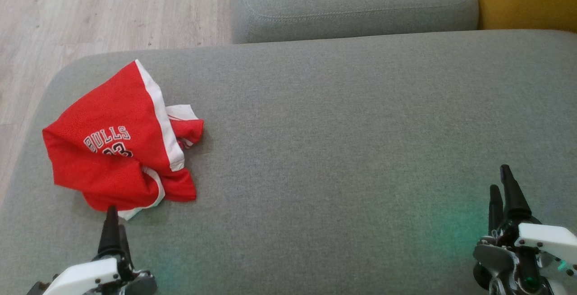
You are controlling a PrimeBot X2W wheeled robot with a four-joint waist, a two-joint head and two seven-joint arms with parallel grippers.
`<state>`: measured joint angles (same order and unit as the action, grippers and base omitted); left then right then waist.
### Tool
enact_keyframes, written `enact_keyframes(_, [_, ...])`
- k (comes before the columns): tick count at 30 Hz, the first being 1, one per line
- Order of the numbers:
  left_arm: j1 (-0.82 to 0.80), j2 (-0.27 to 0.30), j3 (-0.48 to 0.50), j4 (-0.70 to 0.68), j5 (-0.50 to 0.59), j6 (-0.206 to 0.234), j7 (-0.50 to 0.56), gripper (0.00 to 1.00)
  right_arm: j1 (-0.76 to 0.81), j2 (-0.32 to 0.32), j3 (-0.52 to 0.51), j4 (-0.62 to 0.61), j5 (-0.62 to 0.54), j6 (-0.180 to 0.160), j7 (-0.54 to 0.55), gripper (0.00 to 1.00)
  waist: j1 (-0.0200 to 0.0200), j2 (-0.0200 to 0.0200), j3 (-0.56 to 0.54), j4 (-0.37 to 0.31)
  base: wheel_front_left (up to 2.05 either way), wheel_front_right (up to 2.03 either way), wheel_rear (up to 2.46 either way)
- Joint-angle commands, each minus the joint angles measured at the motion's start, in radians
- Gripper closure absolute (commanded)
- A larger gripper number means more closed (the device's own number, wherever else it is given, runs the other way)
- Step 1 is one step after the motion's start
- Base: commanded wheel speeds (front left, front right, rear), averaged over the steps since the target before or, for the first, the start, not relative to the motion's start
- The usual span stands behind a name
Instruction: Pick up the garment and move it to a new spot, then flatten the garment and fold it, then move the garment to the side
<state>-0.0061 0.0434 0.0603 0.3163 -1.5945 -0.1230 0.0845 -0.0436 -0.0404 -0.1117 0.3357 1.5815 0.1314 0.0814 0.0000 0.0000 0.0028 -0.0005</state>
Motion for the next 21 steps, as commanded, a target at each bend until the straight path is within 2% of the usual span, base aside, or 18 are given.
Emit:
enact_keyframes(1, [-0.029,0.003,-0.002,-0.038,0.017,-0.001,-0.011,0.0,-0.038,-0.004,0.005,-0.039,-0.017,0.0,-0.01,0.0,0.0,0.0,0.0,0.001,0.0,0.0,0.0])
enact_keyframes(13, [-0.024,0.003,0.024,-0.039,0.081,-0.001,-0.047,0.0,-0.037,-0.005,0.017,-0.064,-0.152,0.0,-0.046,0.0,0.0,0.0,-0.002,0.003,0.0,0.0,0.0])
enact_keyframes(21, [-0.031,0.003,0.042,-0.094,0.194,0.006,-0.071,0.0,-0.037,-0.005,0.027,-0.108,-0.293,0.0,-0.069,0.0,0.0,0.0,0.0,0.004,0.0,0.0,0.0])
